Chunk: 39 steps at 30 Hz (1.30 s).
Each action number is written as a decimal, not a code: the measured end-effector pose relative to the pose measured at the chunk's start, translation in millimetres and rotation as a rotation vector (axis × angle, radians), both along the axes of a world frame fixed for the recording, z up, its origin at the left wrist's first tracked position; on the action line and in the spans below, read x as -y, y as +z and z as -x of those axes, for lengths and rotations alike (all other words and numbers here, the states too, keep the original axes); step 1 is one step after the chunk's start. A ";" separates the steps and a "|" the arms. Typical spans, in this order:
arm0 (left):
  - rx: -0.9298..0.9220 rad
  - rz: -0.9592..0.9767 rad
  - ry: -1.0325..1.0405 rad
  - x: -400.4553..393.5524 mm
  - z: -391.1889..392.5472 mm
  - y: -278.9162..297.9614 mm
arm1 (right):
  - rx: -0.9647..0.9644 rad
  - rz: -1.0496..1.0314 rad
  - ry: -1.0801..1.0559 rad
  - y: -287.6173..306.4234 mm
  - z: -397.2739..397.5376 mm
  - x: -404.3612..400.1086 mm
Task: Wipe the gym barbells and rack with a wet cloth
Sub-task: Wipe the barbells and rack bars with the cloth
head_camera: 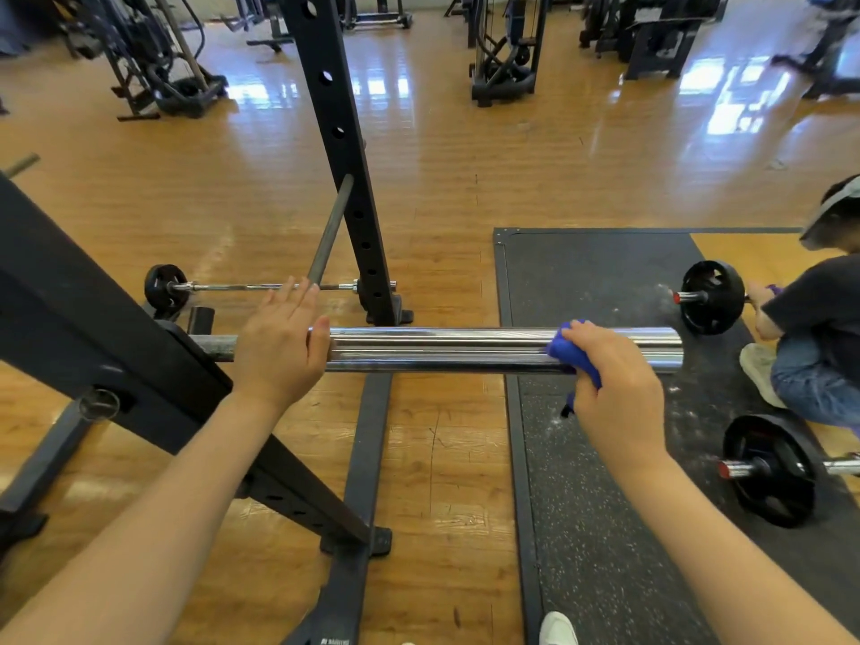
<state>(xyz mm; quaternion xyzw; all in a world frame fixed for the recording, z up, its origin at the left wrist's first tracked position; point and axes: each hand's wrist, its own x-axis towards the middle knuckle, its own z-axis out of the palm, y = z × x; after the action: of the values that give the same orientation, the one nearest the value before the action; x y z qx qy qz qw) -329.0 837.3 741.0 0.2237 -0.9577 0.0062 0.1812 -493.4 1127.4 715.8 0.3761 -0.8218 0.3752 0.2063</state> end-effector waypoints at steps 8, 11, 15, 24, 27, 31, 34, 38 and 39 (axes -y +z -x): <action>0.281 -0.300 0.057 2.5 23.1 38.0 | -0.046 0.045 0.049 -24.7 -10.3 -15.3; 0.302 -0.461 0.113 7.5 31.4 45.5 | -0.034 0.046 0.051 -22.9 -9.6 -15.7; -0.062 -0.297 0.070 8.6 22.9 33.9 | -0.008 0.109 0.046 -19.6 -14.5 -19.2; 0.003 -0.040 0.067 2.0 3.4 1.0 | 0.108 0.081 -0.035 12.3 16.4 7.8; -0.005 -0.094 0.090 0.8 8.6 9.6 | 0.042 -0.013 -0.024 7.4 18.7 11.9; 0.088 -0.150 0.147 3.2 15.2 19.5 | -0.081 -0.003 0.101 -13.8 12.5 0.7; 0.144 -0.205 0.161 3.6 17.1 22.1 | -0.174 0.056 0.111 -33.3 4.9 -10.7; 0.161 -0.224 0.176 0.3 17.7 28.5 | -0.172 0.091 0.068 -36.4 1.3 -15.9; 0.186 -0.238 0.175 -1.1 19.5 32.3 | -0.167 0.102 0.059 -31.8 1.0 -16.2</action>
<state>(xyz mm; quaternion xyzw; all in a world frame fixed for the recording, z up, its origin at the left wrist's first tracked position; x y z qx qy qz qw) -348.6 838.4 773.3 0.3244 -0.9412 -0.0707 0.0626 -494.4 1143.6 684.0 0.4193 -0.7700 0.3896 0.2819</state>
